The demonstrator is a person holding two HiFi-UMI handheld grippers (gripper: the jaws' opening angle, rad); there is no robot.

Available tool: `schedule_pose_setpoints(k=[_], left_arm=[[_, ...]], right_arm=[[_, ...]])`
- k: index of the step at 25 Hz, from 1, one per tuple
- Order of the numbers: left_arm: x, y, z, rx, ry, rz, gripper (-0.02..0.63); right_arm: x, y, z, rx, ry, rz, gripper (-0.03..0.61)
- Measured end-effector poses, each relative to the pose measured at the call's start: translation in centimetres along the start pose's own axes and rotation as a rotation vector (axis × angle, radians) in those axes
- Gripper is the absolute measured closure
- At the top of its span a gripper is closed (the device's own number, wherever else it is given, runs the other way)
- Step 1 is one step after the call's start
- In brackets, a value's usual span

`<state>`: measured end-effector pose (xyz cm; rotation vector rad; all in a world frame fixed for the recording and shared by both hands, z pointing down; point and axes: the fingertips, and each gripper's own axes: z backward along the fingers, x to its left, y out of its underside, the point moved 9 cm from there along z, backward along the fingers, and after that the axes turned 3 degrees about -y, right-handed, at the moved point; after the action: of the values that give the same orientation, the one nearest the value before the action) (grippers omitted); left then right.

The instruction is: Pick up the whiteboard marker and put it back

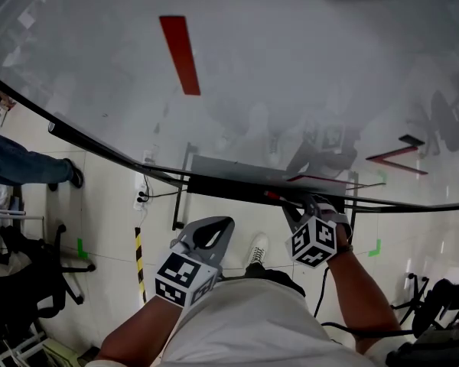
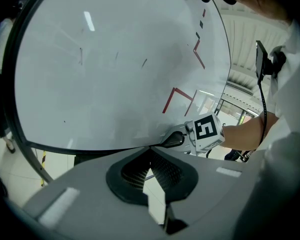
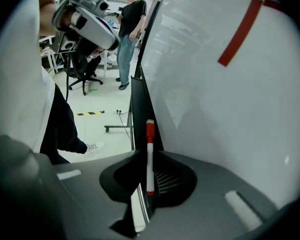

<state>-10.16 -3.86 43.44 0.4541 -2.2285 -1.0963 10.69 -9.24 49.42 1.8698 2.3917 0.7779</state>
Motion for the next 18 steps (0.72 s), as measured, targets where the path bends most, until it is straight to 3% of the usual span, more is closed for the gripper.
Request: schedule_pose_setpoints(k=[7, 14, 18], left_arm=[[-1.0, -0.4, 0.4, -0.004, 0.017, -0.028, 0.597], [-2.2, -1.8, 0.5, -0.047, 0.04, -0.07, 0.597], [-2.7, -3.0, 0.4, -0.089, 0.06, -0.054, 0.597]], right_arm=[[-0.2, -0.3, 3.7, -0.182, 0.003, -0.26, 0.541], [-0.9, 1.1, 9.2, -0.485, -0.016, -0.628, 0.541], [-0.8, 1.6, 12.8, -0.683, -0.055, -0.825, 0.541]])
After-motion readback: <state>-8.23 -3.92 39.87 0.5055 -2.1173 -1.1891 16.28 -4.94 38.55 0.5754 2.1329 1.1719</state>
